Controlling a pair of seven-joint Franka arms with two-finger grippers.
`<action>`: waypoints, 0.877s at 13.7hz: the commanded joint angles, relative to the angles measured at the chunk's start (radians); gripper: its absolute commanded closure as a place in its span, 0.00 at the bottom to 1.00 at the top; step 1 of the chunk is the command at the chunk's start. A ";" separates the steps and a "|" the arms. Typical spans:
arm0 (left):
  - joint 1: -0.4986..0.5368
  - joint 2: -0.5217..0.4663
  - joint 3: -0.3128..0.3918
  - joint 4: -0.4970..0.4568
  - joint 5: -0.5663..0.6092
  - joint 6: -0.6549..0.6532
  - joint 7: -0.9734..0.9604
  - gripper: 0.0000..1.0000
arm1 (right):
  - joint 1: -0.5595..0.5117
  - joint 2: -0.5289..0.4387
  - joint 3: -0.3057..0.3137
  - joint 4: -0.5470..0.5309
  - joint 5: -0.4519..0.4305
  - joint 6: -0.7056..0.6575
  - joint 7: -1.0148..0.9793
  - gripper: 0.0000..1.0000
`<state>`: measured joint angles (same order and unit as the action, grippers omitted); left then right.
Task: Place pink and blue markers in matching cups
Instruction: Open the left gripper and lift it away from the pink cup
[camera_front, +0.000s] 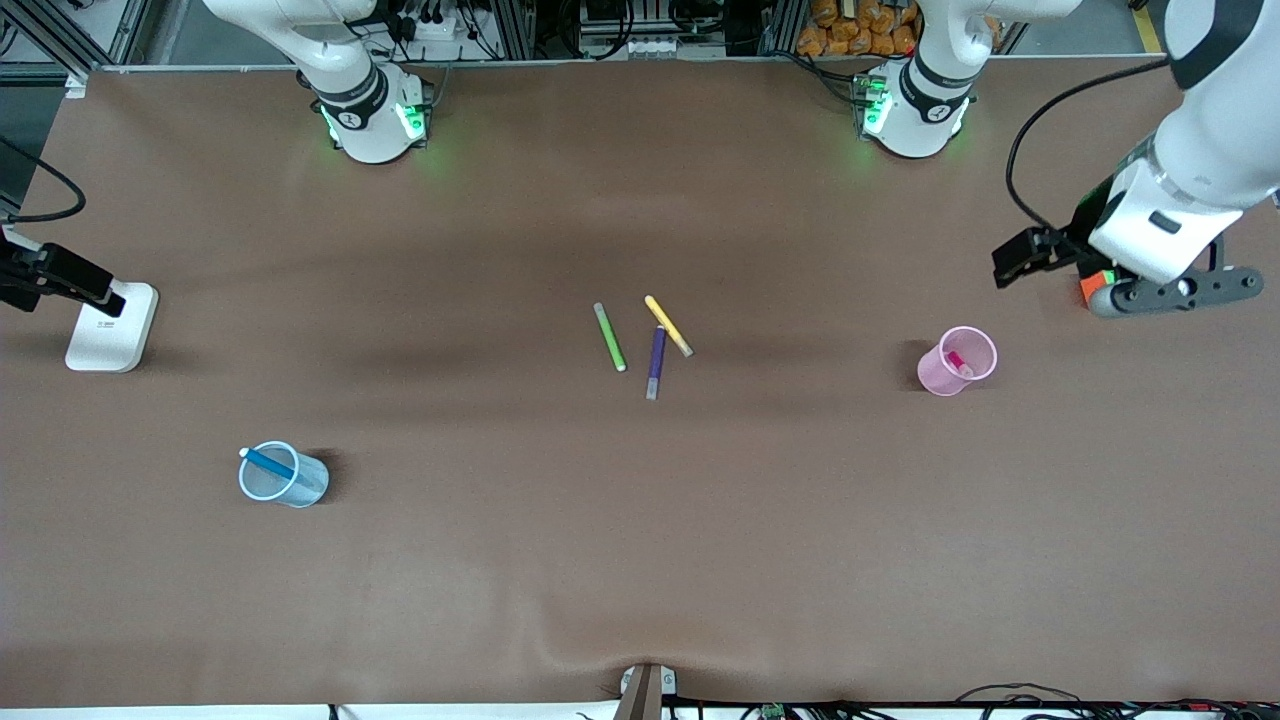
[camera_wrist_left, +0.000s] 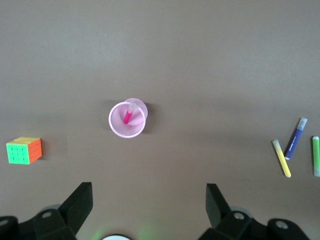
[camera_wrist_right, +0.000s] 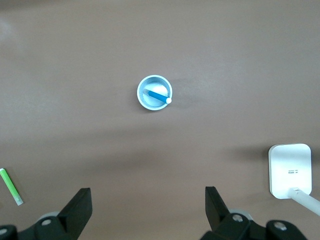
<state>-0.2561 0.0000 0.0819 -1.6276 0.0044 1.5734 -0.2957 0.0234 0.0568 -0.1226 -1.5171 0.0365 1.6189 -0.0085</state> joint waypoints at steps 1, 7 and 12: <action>0.047 -0.054 -0.001 -0.031 -0.018 -0.026 0.048 0.00 | -0.019 -0.031 0.018 -0.026 0.002 -0.004 0.007 0.00; 0.100 -0.080 0.001 -0.025 -0.004 -0.070 0.127 0.00 | -0.016 -0.029 0.018 -0.028 0.003 0.001 0.007 0.00; 0.129 -0.087 0.001 -0.020 -0.003 -0.096 0.231 0.00 | -0.013 -0.110 0.020 -0.114 0.003 0.022 0.007 0.00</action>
<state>-0.1368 -0.0651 0.0862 -1.6366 0.0030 1.4894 -0.0931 0.0232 0.0472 -0.1210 -1.5242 0.0366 1.6188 -0.0085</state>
